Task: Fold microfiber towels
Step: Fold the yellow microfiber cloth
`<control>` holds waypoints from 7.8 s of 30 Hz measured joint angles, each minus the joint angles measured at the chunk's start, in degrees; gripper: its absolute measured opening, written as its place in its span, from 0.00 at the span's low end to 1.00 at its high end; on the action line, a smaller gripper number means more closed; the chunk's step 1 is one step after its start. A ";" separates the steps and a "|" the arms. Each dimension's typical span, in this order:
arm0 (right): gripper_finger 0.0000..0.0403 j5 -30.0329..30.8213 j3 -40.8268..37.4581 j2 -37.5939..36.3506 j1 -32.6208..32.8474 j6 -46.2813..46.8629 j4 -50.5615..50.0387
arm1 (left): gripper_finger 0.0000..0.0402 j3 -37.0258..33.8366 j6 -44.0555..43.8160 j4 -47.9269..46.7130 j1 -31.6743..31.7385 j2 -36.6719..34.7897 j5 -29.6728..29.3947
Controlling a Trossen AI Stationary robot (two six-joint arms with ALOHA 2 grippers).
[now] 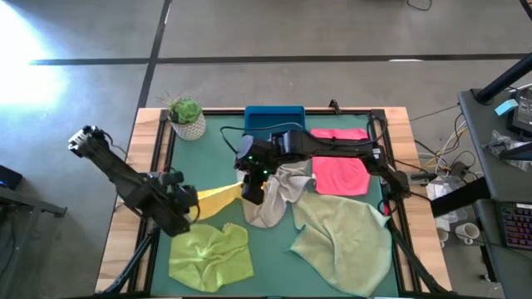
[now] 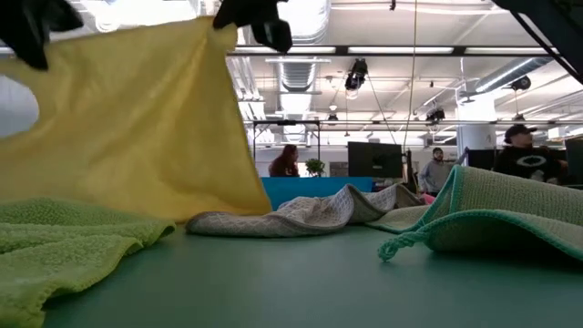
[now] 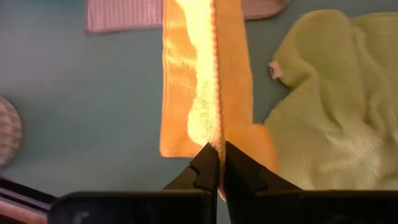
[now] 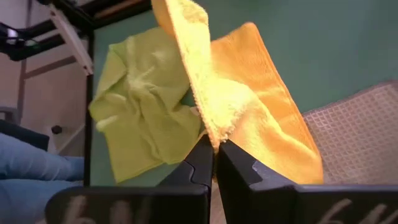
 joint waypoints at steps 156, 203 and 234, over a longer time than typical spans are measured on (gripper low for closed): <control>0.02 35.18 0.44 -9.37 -7.83 -42.58 -0.90 | 0.00 33.70 81.82 -14.13 50.08 6.88 -10.31; 0.02 17.33 -0.82 6.62 14.71 -10.03 -5.46 | 0.00 7.55 16.58 -3.50 10.45 11.15 32.20; 0.02 18.49 -7.04 10.72 5.24 -20.63 2.75 | 0.00 -16.70 9.18 11.44 11.46 1.48 23.61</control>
